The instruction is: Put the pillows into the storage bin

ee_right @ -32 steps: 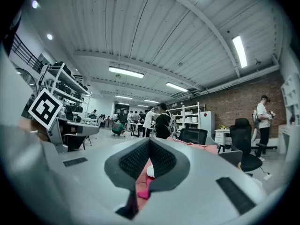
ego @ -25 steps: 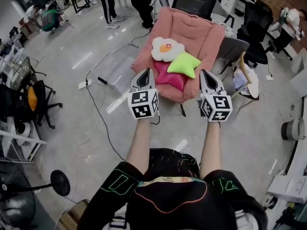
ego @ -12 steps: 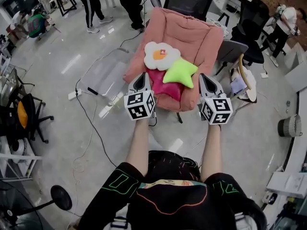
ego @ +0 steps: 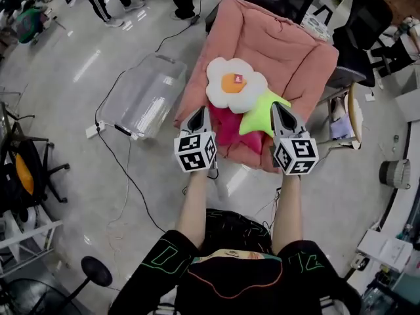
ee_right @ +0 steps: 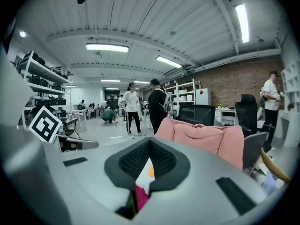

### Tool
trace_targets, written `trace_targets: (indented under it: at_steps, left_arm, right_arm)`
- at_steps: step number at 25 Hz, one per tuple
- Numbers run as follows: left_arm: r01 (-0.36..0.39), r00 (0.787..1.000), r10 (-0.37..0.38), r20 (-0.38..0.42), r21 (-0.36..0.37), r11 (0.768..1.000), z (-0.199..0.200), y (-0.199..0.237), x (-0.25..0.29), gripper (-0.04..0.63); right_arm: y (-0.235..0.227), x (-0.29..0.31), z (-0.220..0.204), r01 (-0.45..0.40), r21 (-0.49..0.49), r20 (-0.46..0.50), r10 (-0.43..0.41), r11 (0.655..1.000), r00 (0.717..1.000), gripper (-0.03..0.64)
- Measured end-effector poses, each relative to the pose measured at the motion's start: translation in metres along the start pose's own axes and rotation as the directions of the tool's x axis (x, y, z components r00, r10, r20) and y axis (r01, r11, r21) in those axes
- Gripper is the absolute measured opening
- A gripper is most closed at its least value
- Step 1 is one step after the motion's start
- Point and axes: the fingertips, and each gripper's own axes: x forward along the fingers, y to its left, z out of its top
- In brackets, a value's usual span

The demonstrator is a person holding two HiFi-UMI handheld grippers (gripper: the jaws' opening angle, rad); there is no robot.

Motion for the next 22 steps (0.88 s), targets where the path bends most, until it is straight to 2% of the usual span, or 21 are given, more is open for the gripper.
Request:
trace_targets:
  at_steps: [8,16,22]
  left_arm:
    - [0.024,0.995,-0.027,-0.098,-0.032,0.999,0.005,0.052,0.084,-0.003]
    - [0.021,0.975,-0.036,-0.221,-0.073,0.997,-0.044,0.053,0.142,-0.003]
    - [-0.042,0.953,0.015,-0.304,-0.083,0.996,-0.082,0.059,0.172,-0.002]
  right_arm:
    - [-0.020,0.098,-0.002,0.060,-0.035,-0.098,-0.063,0.998,0.993,-0.005]
    - [-0.062,0.146,-0.049,0.078,-0.046,-0.230,-0.086,0.996,0.969,-0.005]
    - [-0.091,0.171,-0.094,0.076,-0.046,-0.337,-0.087,0.996,0.938,-0.005]
